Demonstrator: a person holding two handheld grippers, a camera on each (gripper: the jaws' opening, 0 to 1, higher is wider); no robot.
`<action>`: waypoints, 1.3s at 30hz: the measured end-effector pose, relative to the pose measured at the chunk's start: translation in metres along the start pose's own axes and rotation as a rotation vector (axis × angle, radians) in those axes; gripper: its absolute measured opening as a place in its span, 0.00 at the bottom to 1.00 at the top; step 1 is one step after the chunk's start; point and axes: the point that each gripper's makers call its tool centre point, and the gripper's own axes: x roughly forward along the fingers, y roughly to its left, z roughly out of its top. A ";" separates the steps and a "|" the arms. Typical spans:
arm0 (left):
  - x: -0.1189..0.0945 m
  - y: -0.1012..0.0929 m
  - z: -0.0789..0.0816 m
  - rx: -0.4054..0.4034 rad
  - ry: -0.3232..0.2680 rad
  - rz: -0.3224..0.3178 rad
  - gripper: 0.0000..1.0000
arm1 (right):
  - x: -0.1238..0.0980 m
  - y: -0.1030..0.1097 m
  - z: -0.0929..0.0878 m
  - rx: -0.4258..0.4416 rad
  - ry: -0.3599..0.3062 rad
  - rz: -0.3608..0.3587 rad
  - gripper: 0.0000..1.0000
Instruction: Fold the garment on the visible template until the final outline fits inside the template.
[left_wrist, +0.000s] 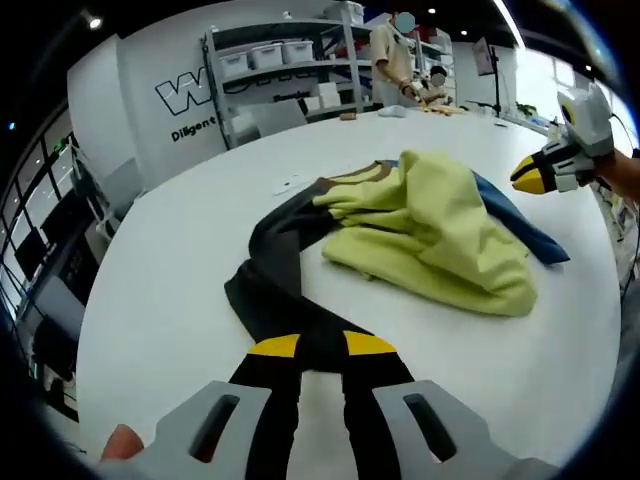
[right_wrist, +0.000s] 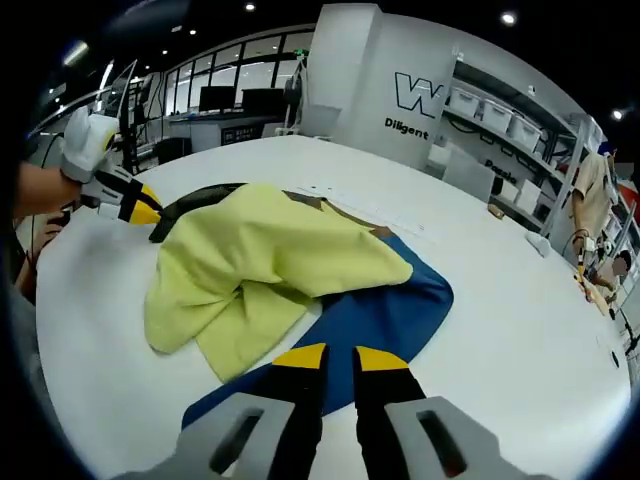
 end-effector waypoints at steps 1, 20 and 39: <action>-0.001 -0.003 -0.002 -0.002 0.002 -0.003 0.11 | -0.002 0.005 -0.002 0.006 0.002 0.009 0.06; 0.000 -0.024 -0.013 0.014 0.020 -0.032 0.09 | -0.029 0.067 -0.022 -0.091 0.039 0.155 0.07; 0.005 -0.024 -0.017 0.017 0.035 -0.034 0.09 | -0.031 0.082 -0.045 -0.142 0.092 0.206 0.11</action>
